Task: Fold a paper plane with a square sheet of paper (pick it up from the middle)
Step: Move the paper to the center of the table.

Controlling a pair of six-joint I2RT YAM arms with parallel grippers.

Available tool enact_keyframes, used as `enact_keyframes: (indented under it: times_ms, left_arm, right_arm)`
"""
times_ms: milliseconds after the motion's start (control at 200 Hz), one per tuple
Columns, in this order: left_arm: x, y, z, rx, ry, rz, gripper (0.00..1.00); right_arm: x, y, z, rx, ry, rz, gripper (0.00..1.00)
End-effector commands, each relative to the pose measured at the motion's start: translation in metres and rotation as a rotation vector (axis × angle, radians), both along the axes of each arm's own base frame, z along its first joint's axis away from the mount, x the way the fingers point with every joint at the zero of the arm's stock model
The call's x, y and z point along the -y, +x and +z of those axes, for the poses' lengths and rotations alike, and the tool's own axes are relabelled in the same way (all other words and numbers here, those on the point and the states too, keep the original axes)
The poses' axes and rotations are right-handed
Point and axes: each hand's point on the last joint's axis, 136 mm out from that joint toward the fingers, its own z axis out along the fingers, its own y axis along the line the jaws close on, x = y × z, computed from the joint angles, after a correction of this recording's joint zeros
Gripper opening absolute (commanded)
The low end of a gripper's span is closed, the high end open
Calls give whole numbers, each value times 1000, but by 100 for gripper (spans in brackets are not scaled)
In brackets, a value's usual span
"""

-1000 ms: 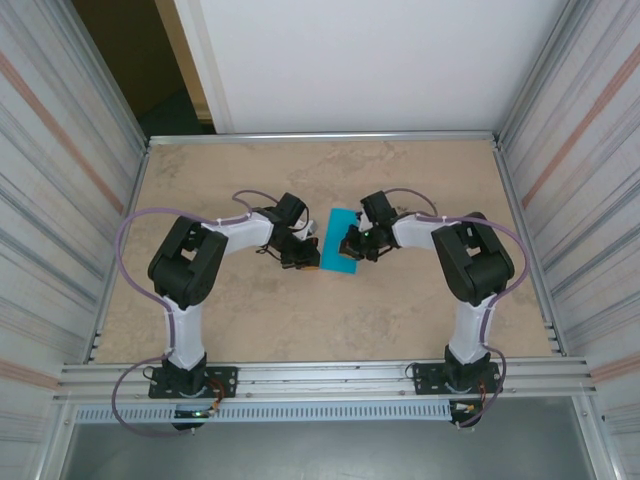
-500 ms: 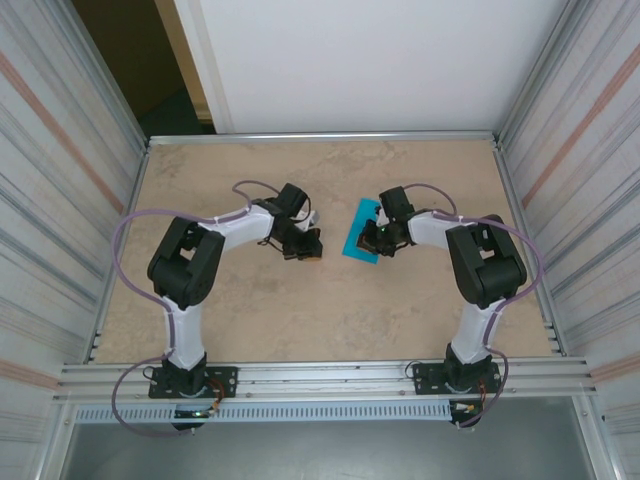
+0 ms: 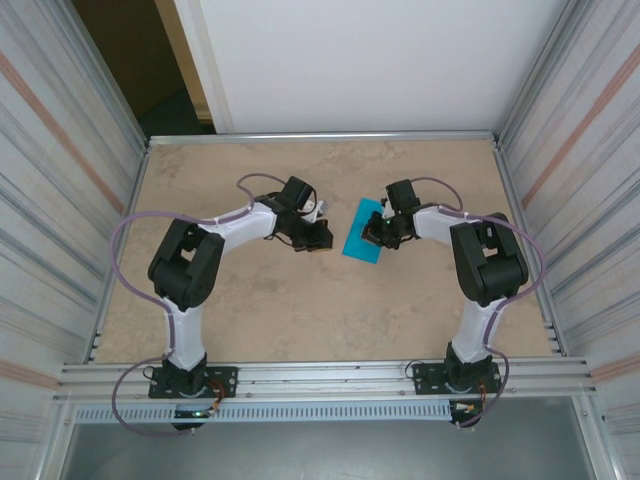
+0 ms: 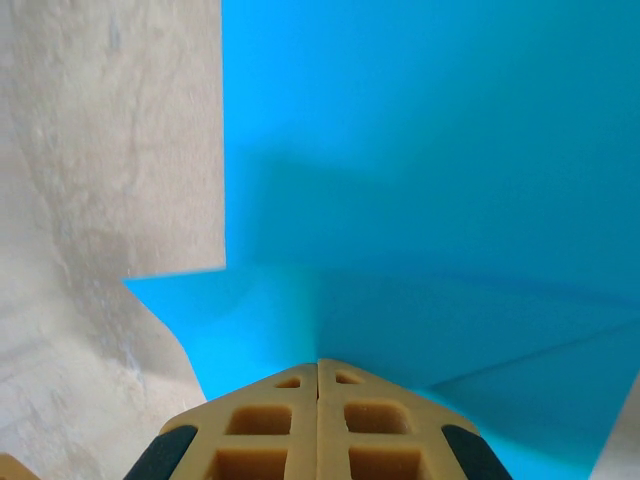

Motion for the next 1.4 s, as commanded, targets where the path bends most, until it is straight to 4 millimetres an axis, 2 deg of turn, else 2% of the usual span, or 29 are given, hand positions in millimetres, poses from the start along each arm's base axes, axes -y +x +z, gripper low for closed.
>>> enact_keyframes:
  times_ms: [0,120,226,366,586,782,887,1022,1158,1393]
  left_arm:
    - [12,2,3,-1,-27,-14,10]
    - [15,0,1,-6,-25,-18,10]
    - [13,1,-5,-10,-9,-9,10]
    - [11,0,-9,-16,2,0,10]
    - [1,-8,-23,-39,44,17,6]
    - [-6,-21,-43,-86,74,33,0]
    - [-7,-23,-50,-101,93,32,0]
    - [-16,-27,-63,-131,153,49,0]
    - [-27,-35,-76,-174,217,69,0]
    - [-39,-48,-91,-239,268,88,0]
  right_arm:
    - [0,6,-4,2,-35,28,0]
    - [-2,3,-12,-23,-44,49,0]
    - [-10,-7,-23,-57,-52,88,0]
    - [-29,-23,-30,-83,-43,162,0]
    - [-62,-50,-31,-104,-11,252,0]
    - [-70,-48,-24,-90,41,238,0]
    - [-73,-46,-17,-73,57,238,0]
    - [-70,-43,-11,-50,52,232,0]
    - [-58,-42,-19,-46,33,216,0]
    - [-9,-29,-28,-38,10,117,0]
